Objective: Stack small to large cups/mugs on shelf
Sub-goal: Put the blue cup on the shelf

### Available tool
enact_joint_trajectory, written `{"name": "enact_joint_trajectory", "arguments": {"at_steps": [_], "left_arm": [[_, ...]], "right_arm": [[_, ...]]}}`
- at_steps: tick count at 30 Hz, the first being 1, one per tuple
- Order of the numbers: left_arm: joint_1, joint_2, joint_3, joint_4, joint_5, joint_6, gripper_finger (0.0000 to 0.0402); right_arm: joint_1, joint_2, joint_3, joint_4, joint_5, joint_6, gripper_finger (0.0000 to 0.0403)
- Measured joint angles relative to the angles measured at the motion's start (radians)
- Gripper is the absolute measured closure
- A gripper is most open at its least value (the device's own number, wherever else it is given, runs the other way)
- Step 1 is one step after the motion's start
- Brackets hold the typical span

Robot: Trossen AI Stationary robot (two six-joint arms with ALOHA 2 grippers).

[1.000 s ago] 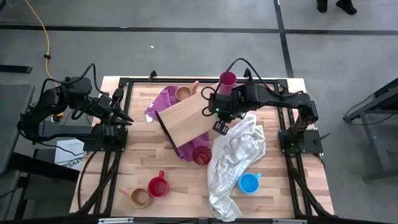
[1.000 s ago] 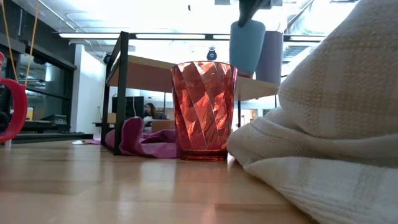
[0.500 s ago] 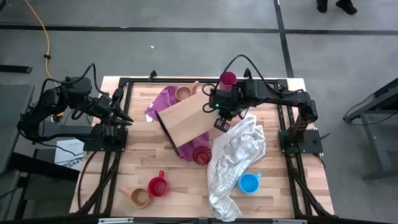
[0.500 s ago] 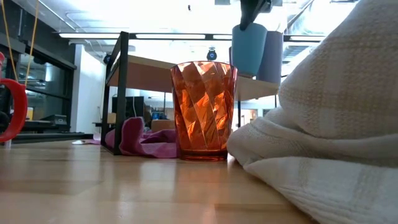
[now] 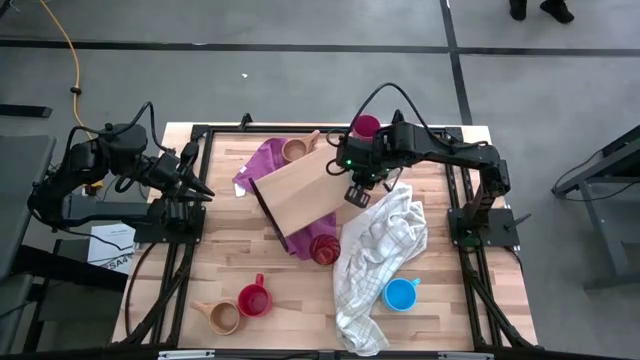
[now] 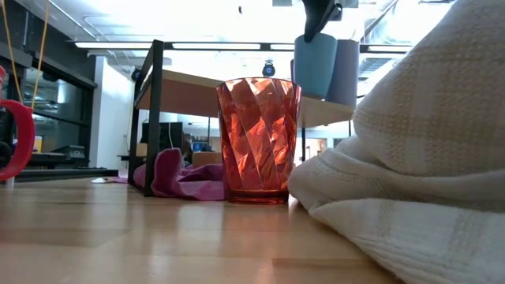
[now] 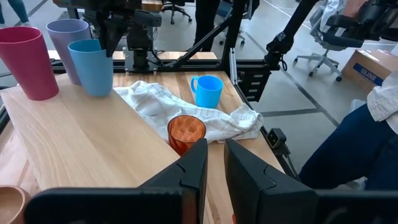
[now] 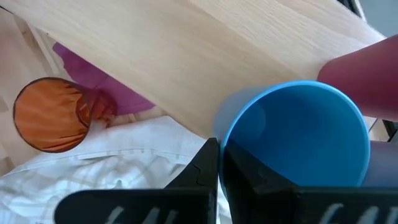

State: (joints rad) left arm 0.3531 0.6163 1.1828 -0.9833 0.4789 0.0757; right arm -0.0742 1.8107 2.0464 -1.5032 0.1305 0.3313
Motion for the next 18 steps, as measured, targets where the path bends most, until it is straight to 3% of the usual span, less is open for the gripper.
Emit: {"name": "enact_joint_trajectory", "arguments": {"at_steps": [18], "left_arm": [[0.000, 0.000, 0.000, 0.000, 0.000, 0.001, 0.0357]], "right_arm": [[-0.013, 0.000, 0.000, -0.026, -0.037, -0.025, 0.0403]]}}
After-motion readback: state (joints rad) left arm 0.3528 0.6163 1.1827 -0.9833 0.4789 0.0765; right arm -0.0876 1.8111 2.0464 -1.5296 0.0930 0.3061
